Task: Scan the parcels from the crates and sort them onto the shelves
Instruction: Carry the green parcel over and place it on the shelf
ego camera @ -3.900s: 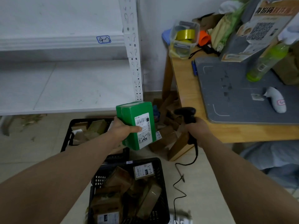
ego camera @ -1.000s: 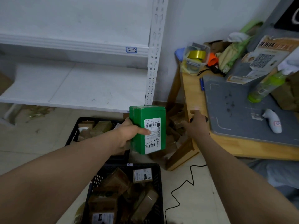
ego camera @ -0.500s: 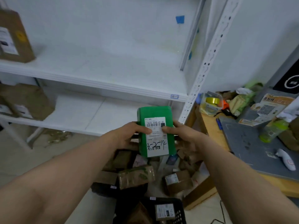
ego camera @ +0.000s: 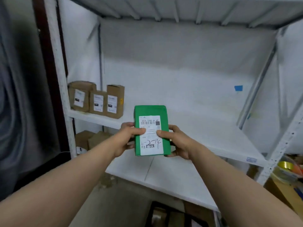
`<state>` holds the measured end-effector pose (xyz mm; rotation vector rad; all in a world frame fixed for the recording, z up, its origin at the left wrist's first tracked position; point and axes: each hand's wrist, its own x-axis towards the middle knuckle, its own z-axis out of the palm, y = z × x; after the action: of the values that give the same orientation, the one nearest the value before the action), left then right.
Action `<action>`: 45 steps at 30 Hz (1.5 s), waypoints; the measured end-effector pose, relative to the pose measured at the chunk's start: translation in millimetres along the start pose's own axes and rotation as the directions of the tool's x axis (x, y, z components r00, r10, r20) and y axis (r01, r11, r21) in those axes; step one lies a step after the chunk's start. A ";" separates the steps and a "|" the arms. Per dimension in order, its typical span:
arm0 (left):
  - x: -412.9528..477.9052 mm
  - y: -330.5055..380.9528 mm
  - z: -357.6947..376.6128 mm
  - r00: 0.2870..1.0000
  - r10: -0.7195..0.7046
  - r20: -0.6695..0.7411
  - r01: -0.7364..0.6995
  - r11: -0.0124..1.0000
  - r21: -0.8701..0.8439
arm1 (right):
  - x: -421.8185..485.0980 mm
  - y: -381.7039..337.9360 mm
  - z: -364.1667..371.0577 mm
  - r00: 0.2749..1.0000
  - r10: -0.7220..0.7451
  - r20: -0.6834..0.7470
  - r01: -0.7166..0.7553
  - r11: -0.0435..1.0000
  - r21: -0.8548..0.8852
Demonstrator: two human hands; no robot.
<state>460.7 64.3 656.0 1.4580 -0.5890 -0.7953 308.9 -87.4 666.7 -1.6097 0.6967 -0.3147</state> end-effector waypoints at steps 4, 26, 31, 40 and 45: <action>-12.2 69.2 -55.0 0.976 0.210 -0.054 -0.209 0.977 0.037 | 15.8 -76.0 54.8 0.982 -0.189 -0.004 0.189 0.981 0.036; 64.7 377.7 -163.4 0.620 0.753 -0.221 -0.740 0.654 0.154 | 103.1 -403.1 123.6 0.469 -0.875 -0.124 0.874 0.479 -0.077; 114.5 424.5 -183.2 0.517 0.818 -0.253 -0.817 0.559 0.139 | 155.9 -450.3 118.0 0.346 -0.921 -0.181 0.920 0.371 -0.127; 187.0 497.5 -224.4 0.401 0.876 -0.269 -0.858 0.462 0.224 | 235.2 -533.9 137.3 0.254 -0.957 -0.143 0.949 0.275 -0.156; 223.6 535.5 -244.8 0.366 0.904 -0.224 -0.871 0.417 0.261 | 265.5 -567.6 146.1 0.199 -0.961 -0.191 0.945 0.239 -0.224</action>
<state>850.5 15.9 1148.4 1.0539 -1.0294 0.3853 743.8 -115.8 1140.0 -1.8991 -0.2656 -1.5306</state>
